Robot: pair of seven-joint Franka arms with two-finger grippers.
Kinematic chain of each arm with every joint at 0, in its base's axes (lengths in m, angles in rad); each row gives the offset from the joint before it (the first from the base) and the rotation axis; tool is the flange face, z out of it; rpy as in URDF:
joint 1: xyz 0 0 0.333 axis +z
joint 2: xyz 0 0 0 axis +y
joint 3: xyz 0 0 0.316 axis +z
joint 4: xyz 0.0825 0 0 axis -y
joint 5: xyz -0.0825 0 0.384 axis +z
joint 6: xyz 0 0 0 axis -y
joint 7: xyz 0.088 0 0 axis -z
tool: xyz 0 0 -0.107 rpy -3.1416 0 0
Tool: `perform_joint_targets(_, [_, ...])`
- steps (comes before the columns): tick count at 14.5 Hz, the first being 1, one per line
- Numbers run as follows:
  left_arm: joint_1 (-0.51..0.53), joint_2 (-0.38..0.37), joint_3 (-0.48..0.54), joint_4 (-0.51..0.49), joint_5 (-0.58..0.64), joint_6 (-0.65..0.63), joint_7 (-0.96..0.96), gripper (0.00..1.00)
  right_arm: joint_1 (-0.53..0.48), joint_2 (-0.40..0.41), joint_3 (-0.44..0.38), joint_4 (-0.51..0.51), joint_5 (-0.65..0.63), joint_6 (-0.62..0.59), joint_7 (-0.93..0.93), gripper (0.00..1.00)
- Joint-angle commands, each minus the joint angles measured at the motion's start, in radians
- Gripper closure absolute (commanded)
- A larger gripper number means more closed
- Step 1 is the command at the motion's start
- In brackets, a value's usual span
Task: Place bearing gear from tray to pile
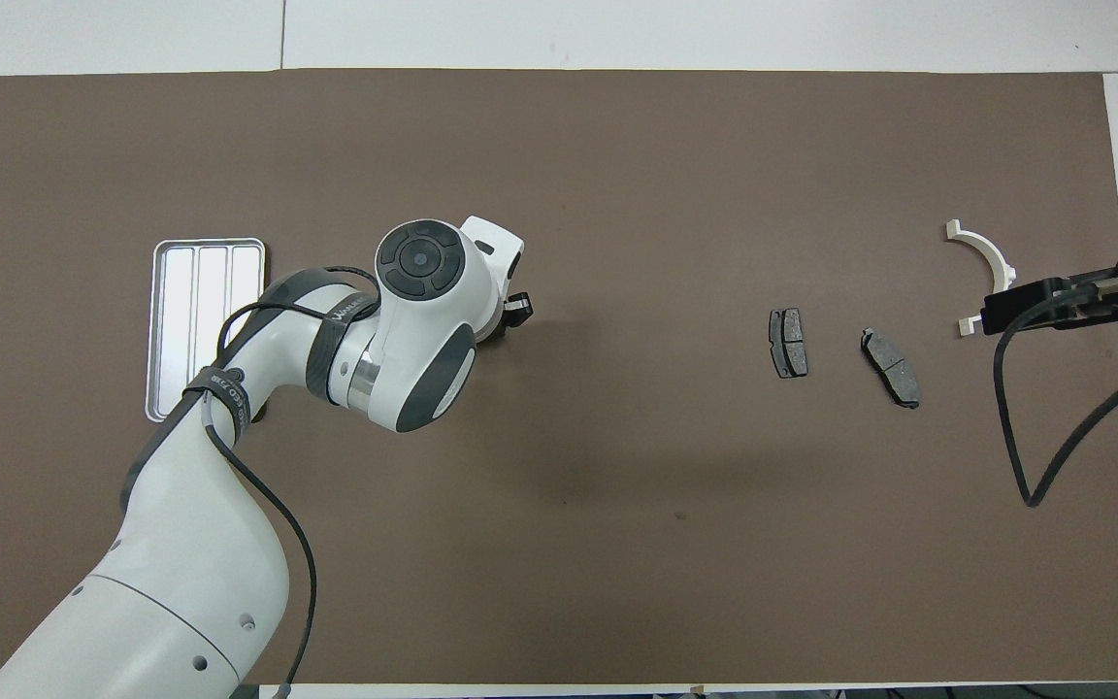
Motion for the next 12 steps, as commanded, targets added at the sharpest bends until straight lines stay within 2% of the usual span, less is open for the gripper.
perform_joint_targets(1, [-0.017, -0.041, 0.018, -0.055, -0.004, 0.026, -0.006, 0.01, -0.008, -0.034, 0.000, -0.046, 0.026, 0.007, -0.035, 0.00])
perform_joint_targets(4, [0.012, -0.049, 0.024, -0.009, 0.026, -0.042, 0.007, 0.00, -0.002, -0.034, 0.002, -0.049, 0.026, 0.010, -0.027, 0.00])
perform_joint_targets(5, [0.038, -0.079, 0.022, -0.020, 0.028, -0.055, 0.017, 0.00, -0.002, -0.034, 0.005, -0.051, 0.026, 0.013, -0.023, 0.00])
perform_joint_targets(7, [0.089, -0.189, 0.022, -0.118, 0.028, -0.098, 0.143, 0.00, 0.027, -0.034, 0.008, -0.078, 0.026, 0.057, 0.027, 0.00])
perform_joint_targets(9, [0.175, -0.295, 0.022, -0.256, 0.028, -0.094, 0.320, 0.00, 0.091, -0.030, 0.008, -0.106, 0.024, 0.097, 0.148, 0.00])
perform_joint_targets(12, [0.288, -0.334, 0.022, -0.333, 0.028, -0.099, 0.561, 0.00, 0.223, 0.012, 0.008, -0.147, 0.024, 0.203, 0.388, 0.00])
